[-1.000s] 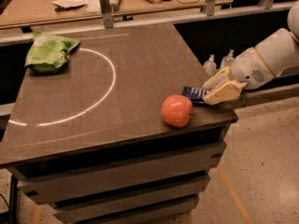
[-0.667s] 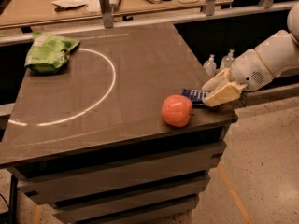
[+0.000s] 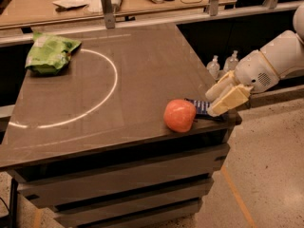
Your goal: Move rxbar blueberry near apple
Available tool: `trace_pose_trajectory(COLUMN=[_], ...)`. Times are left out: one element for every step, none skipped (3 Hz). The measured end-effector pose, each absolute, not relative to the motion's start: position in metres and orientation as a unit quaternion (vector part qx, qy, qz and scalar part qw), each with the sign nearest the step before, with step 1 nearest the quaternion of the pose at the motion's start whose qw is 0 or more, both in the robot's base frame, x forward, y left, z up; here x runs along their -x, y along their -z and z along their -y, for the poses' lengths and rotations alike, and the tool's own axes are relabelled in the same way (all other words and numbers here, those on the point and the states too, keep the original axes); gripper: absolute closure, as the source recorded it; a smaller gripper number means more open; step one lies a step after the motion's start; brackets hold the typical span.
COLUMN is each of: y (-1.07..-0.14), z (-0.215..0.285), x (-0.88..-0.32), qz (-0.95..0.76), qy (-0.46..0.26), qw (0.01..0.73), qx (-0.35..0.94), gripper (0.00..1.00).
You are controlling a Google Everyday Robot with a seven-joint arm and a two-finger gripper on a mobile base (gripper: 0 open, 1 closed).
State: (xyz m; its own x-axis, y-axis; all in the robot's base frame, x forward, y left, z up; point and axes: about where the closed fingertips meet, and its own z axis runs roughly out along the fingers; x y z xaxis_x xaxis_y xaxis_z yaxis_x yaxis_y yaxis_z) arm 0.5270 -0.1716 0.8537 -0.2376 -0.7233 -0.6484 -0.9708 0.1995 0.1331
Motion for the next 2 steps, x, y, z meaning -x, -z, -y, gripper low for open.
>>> trace_pose_trajectory(y=[-0.8616, -0.8616], z=[0.1844, 0.1844], x=[-0.5236, -0.5236], qz=[-0.74, -0.74], qy=[-0.259, -0.259], qw=[0.23, 0.23], qx=[0.578, 0.578], gripper=[0.0, 0.0])
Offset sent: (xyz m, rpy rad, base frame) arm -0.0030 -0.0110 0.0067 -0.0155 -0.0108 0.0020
